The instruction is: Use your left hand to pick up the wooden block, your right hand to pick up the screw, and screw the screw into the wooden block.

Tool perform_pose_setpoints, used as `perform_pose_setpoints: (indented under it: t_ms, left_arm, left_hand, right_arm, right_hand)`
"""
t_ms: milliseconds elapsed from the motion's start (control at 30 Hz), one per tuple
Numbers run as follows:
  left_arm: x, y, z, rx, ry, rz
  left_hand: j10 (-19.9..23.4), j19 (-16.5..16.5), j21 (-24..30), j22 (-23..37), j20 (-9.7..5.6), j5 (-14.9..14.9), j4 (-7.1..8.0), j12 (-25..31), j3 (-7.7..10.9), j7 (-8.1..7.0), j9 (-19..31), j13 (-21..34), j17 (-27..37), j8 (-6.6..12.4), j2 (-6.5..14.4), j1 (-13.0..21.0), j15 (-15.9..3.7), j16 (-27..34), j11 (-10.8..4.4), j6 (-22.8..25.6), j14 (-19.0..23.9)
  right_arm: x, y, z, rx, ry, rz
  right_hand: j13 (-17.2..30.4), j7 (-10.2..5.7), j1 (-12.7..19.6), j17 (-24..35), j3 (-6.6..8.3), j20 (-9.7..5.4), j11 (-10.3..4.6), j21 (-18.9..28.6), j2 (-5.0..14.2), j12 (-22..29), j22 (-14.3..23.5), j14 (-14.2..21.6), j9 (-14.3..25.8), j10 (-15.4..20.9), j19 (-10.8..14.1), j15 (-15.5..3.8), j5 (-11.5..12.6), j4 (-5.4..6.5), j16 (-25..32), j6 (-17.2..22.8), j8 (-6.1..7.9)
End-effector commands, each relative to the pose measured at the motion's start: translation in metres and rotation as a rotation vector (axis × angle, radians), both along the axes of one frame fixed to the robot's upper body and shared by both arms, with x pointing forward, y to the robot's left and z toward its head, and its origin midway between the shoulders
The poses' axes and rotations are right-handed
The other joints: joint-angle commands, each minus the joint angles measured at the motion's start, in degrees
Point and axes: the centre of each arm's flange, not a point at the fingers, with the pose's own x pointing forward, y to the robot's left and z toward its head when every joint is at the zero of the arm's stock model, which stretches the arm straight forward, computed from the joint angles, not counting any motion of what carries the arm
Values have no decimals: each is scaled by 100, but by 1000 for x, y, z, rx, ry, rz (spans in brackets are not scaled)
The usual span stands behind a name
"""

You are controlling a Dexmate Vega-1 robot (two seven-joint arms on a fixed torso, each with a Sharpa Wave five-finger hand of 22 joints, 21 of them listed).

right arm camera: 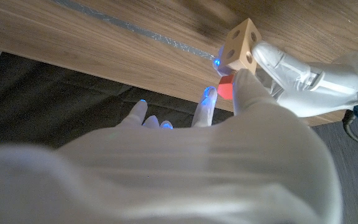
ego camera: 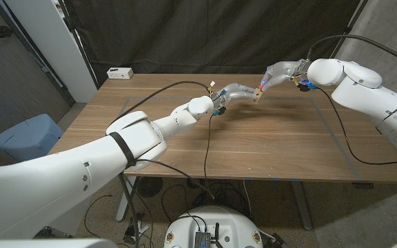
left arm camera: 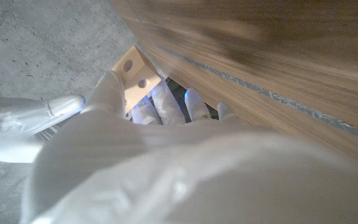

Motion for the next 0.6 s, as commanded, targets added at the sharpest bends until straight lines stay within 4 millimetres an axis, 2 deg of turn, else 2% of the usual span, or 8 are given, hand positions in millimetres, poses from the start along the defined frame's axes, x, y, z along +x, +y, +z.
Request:
perform_pose_setpoints:
  t_ms: [33, 600]
  left_arm:
    - [0, 0, 1, 8, -1, -2]
    - [-2, 3, -3, 9, -13, -19]
  left_hand:
    - [19, 30, 29, 10, -18, 30, 6, 29, 25, -19, 22, 6, 12, 69, 40, 42, -430, 11, -28, 81, 54]
    - [17, 29, 28, 9, -22, 29, 4, 27, 29, -18, 22, 4, 11, 70, 40, 42, -430, 10, -34, 83, 55]
  right_arm:
    - [2, 3, 0, 2, -17, -6]
    - [-1, 8, -4, 11, -34, -16]
  right_hand:
    - [14, 12, 79, 1, 28, -7, 5, 43, -16, 42, 8, 67, -5, 72, 52, -17, 33, 33, 42, 166, 66]
    - [0, -20, 117, 13, 28, -33, -25, 49, -34, 107, 9, 273, 53, 403, 207, -73, 11, 72, 86, 749, 332]
